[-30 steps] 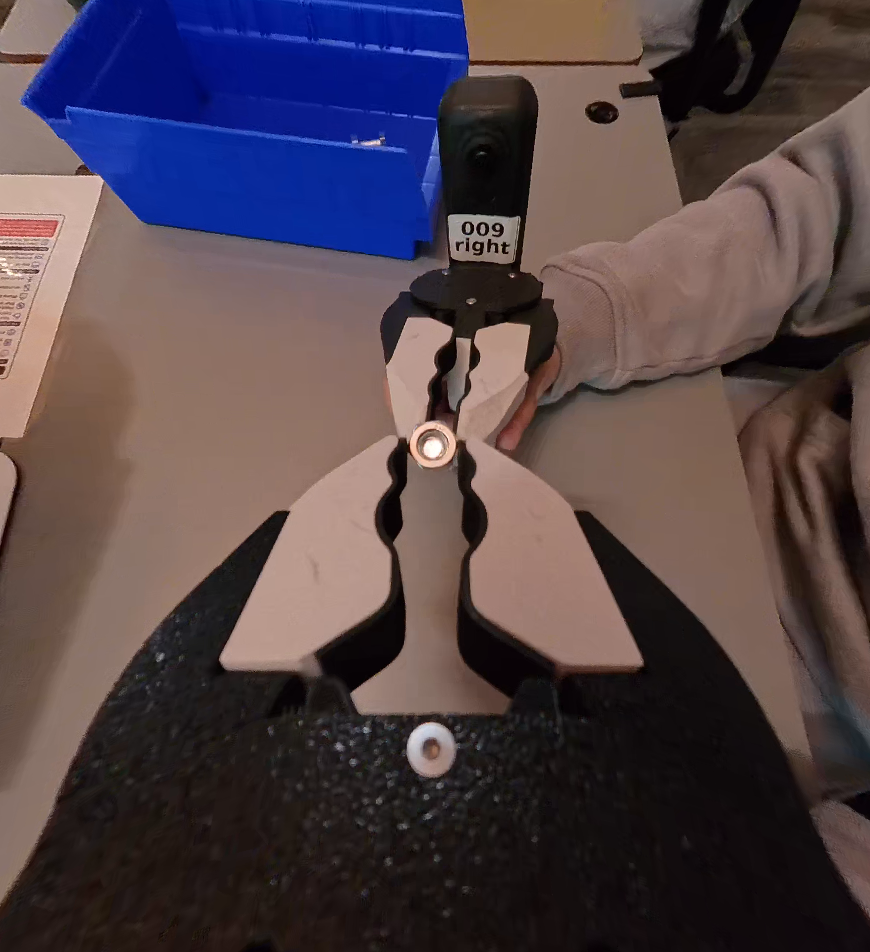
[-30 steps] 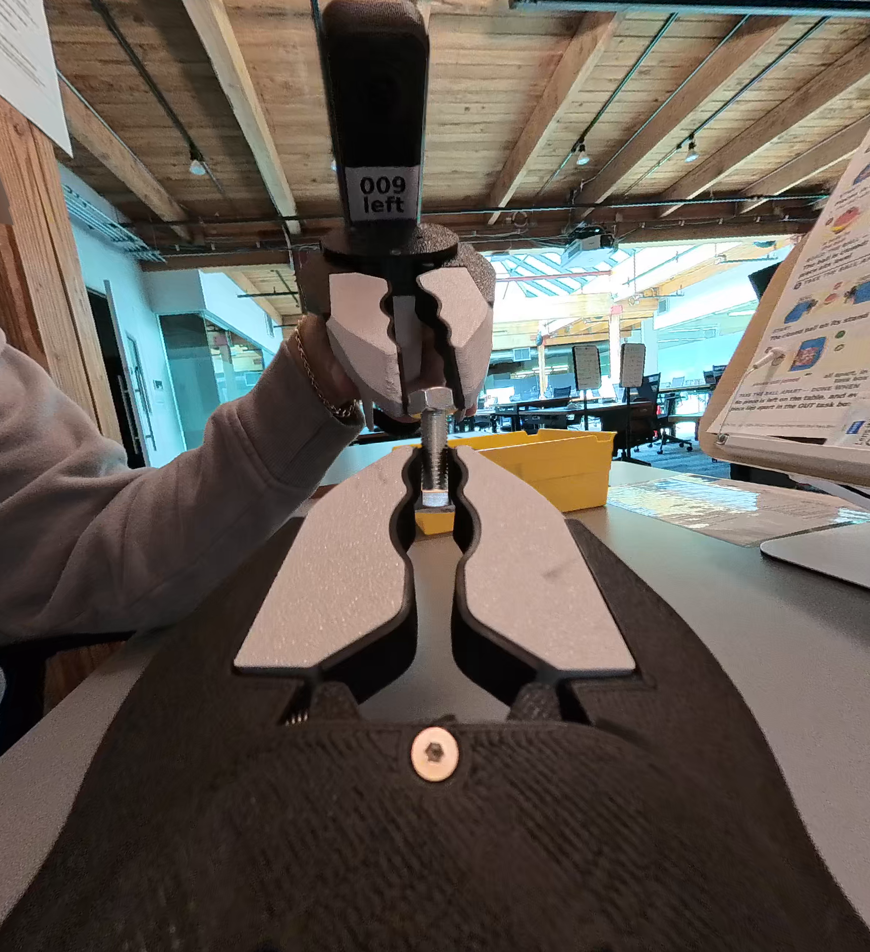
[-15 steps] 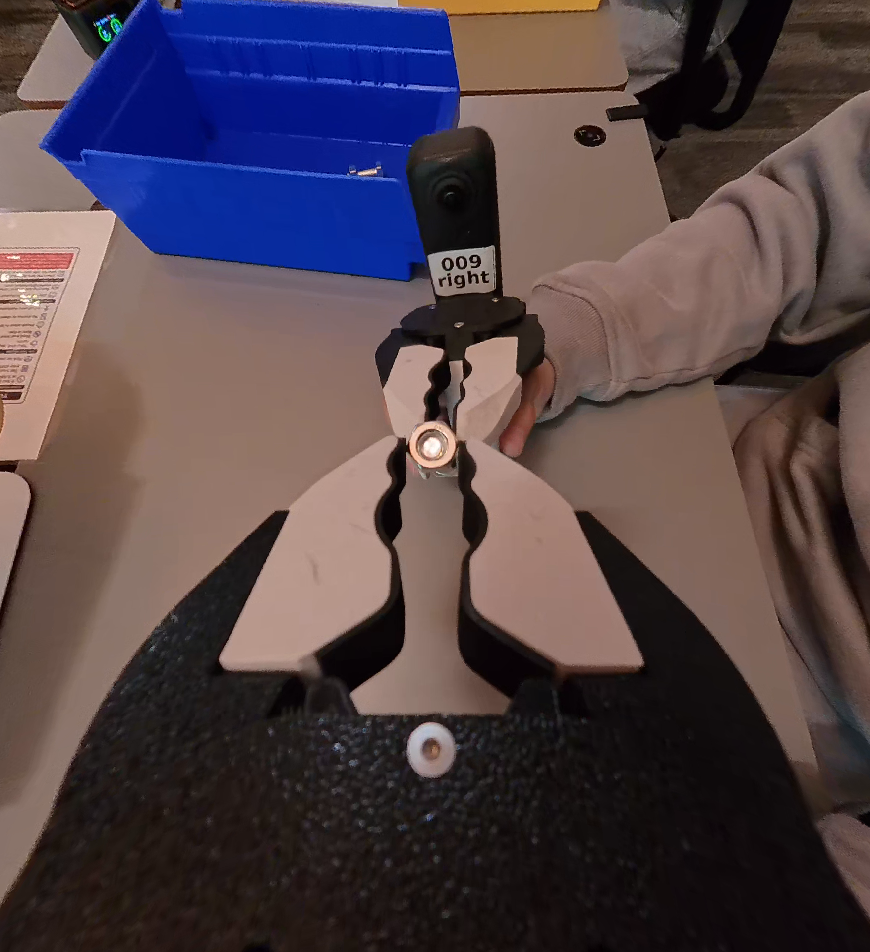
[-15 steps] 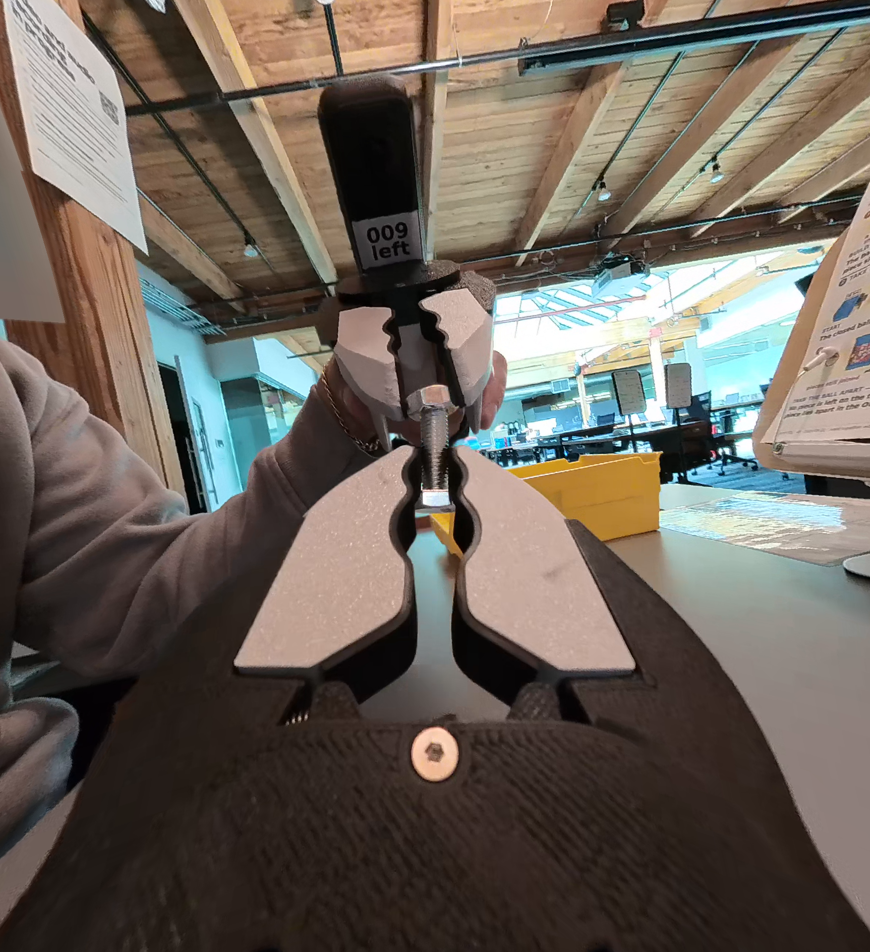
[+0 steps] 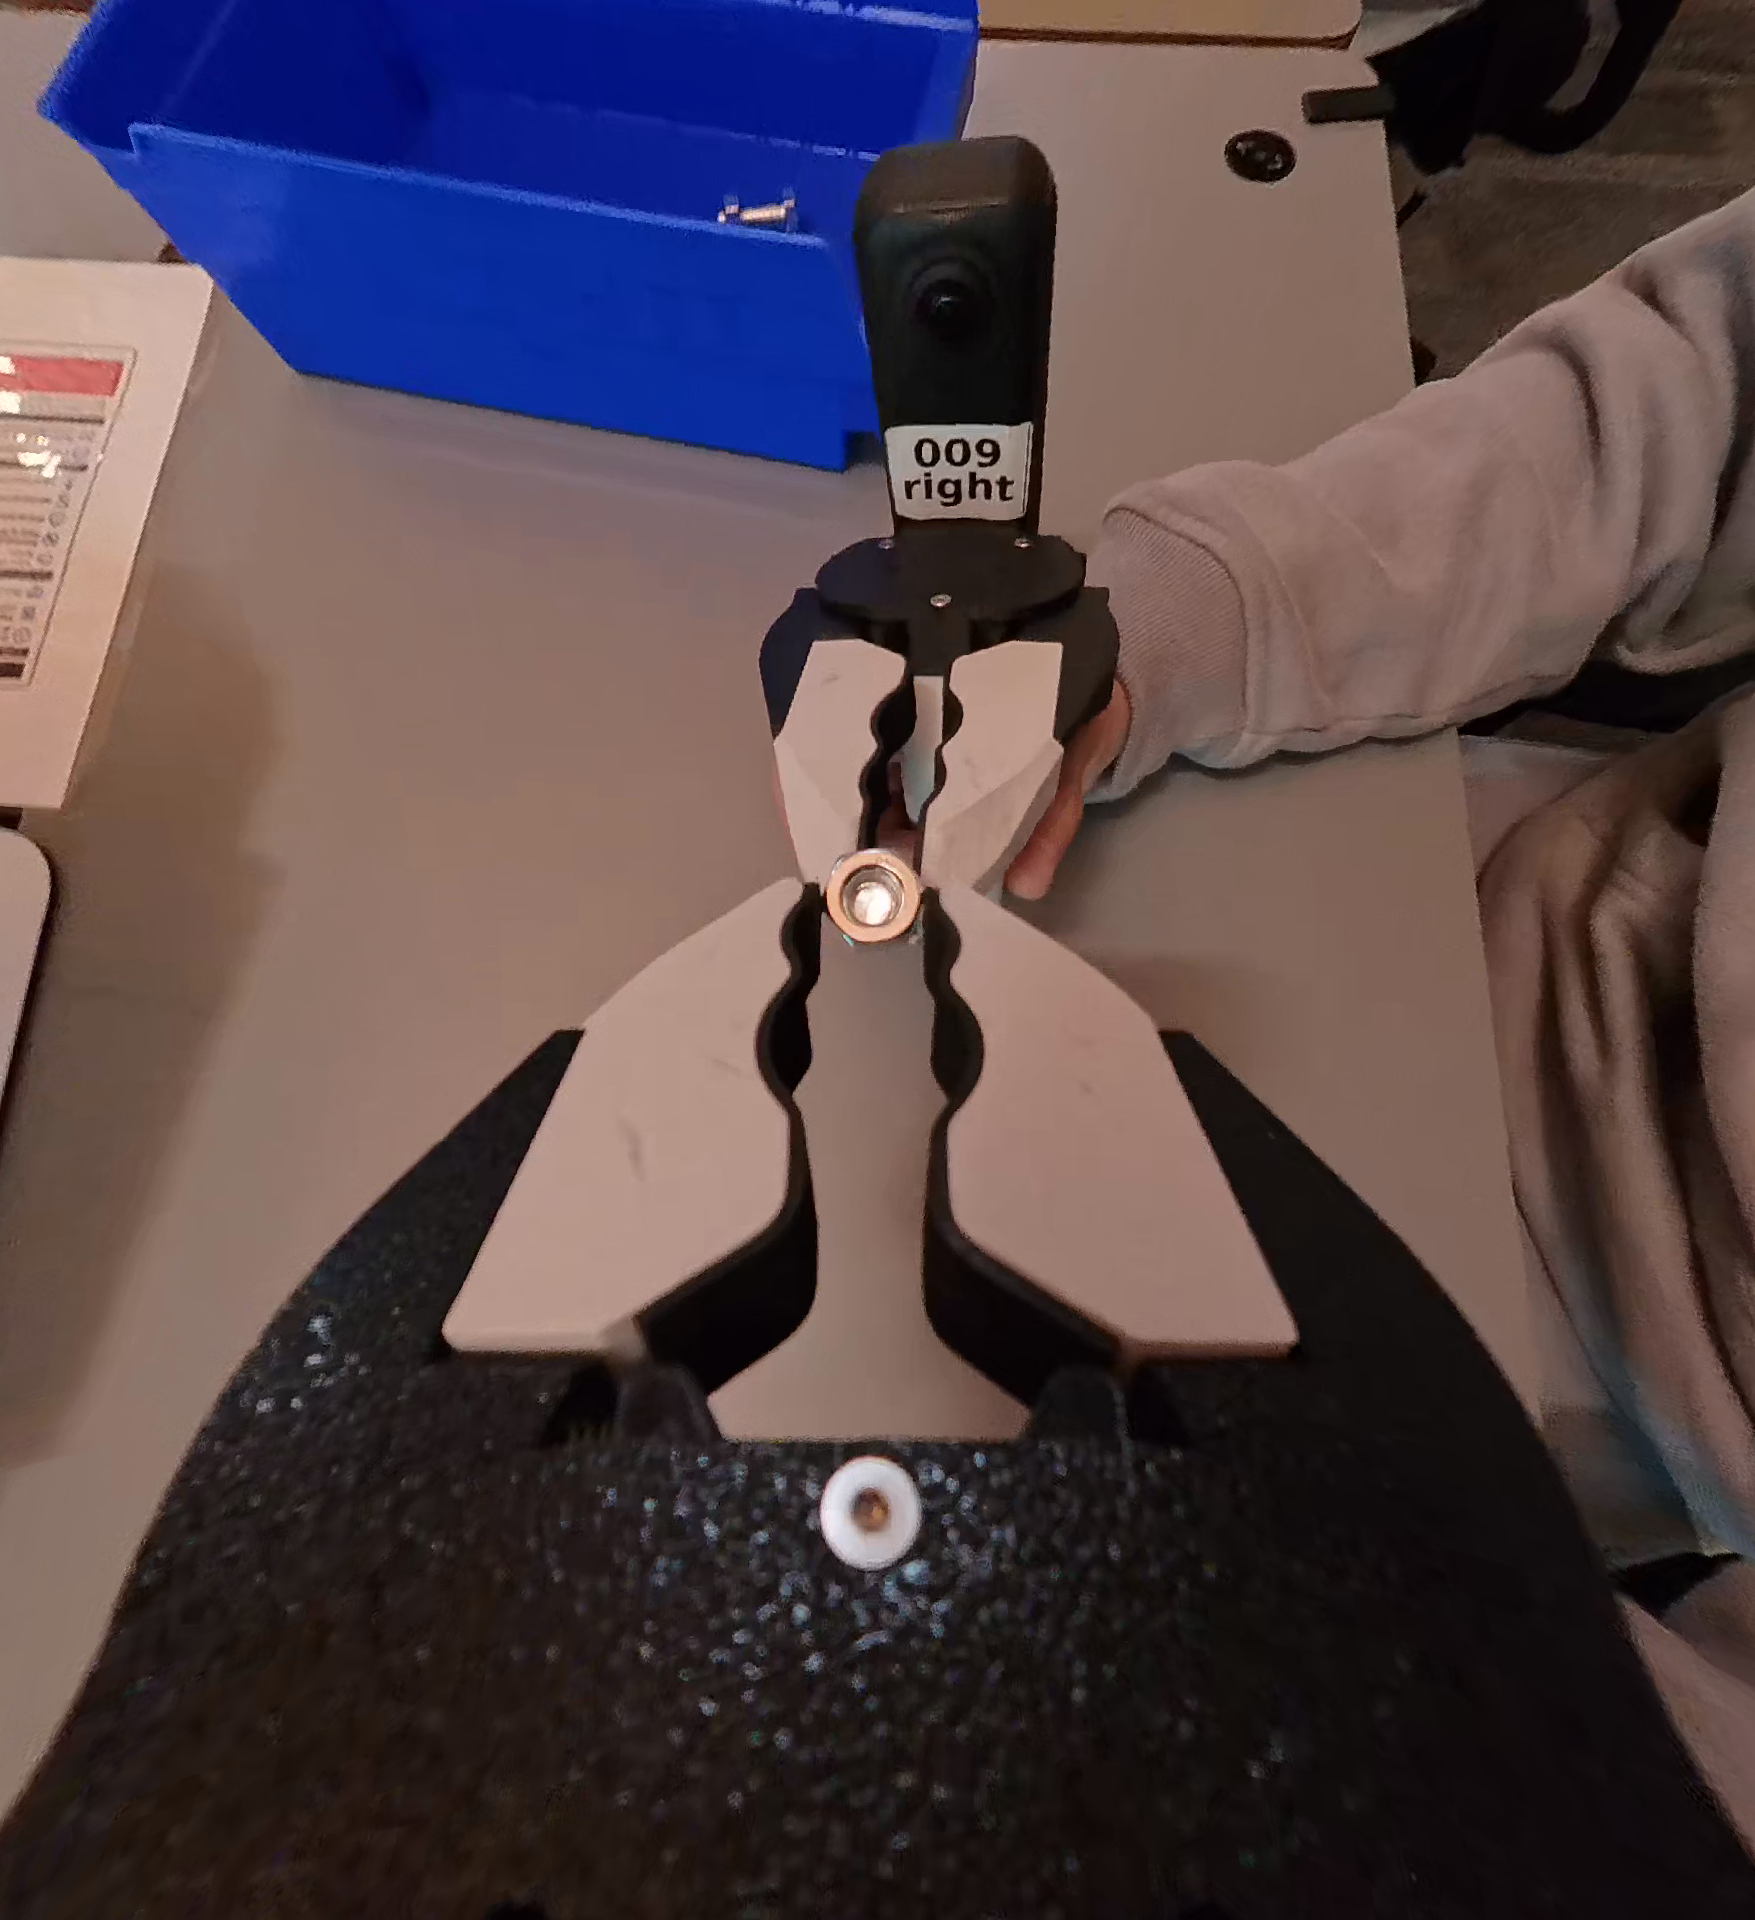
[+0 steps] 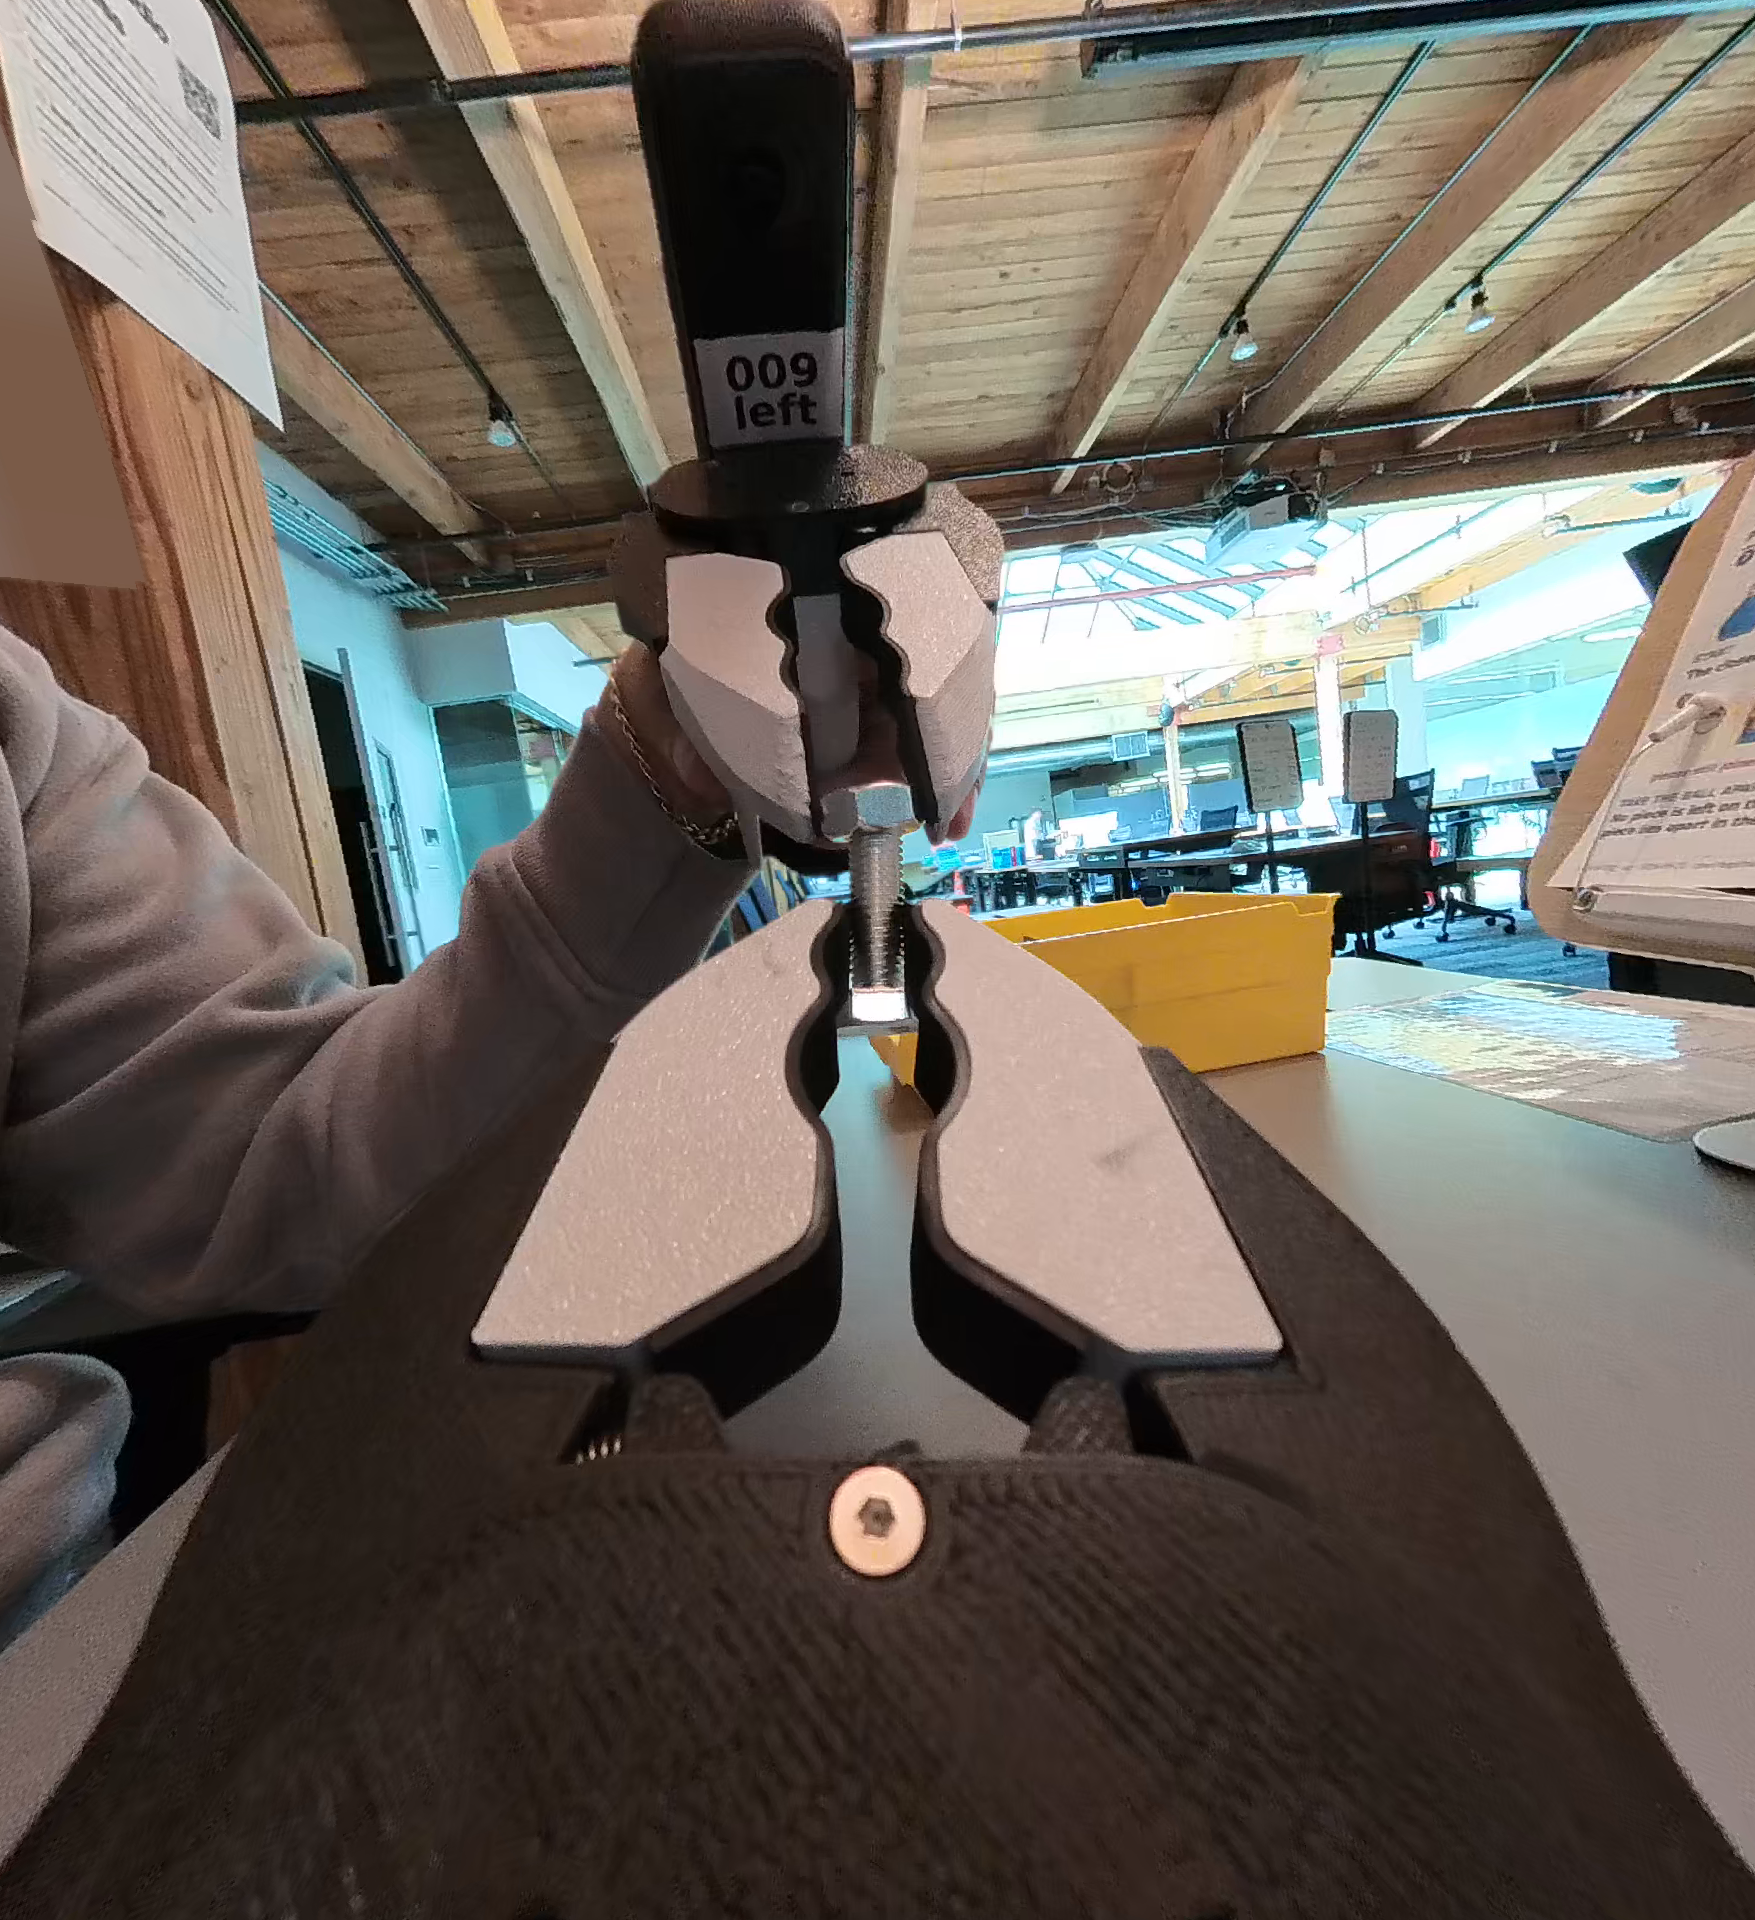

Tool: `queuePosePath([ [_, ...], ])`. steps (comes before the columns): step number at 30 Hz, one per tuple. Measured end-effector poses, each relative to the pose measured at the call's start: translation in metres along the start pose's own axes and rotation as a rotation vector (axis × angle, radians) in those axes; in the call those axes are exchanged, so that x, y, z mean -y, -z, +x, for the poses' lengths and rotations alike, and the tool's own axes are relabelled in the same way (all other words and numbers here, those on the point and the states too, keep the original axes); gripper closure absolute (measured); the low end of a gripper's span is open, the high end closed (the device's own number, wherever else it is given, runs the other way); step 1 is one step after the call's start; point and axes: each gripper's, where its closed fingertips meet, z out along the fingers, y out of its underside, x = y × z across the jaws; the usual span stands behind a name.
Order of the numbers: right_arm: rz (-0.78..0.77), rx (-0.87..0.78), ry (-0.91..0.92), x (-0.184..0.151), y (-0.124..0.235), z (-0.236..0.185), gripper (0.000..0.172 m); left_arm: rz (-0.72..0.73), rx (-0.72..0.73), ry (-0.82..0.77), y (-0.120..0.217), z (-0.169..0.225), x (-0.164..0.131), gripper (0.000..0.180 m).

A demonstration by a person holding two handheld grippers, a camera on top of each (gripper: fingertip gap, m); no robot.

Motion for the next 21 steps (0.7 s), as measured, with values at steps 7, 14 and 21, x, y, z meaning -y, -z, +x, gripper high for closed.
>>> queuePosePath([
  [7, 0.100, 0.032, -0.094, 0.002, -0.009, -0.001, 0.163, -0.014, 0.057, 0.030, 0.007, -0.003, 0.001, 0.163],
  [14, 0.161, 0.034, -0.134, 0.005, -0.016, 0.003, 0.163, 0.013, 0.082, 0.036, 0.013, -0.008, 0.002, 0.163],
  [21, 0.155, 0.034, -0.145, 0.002, -0.015, 0.003, 0.163, 0.014, 0.055, 0.037, 0.010, -0.008, 0.000, 0.163],
])
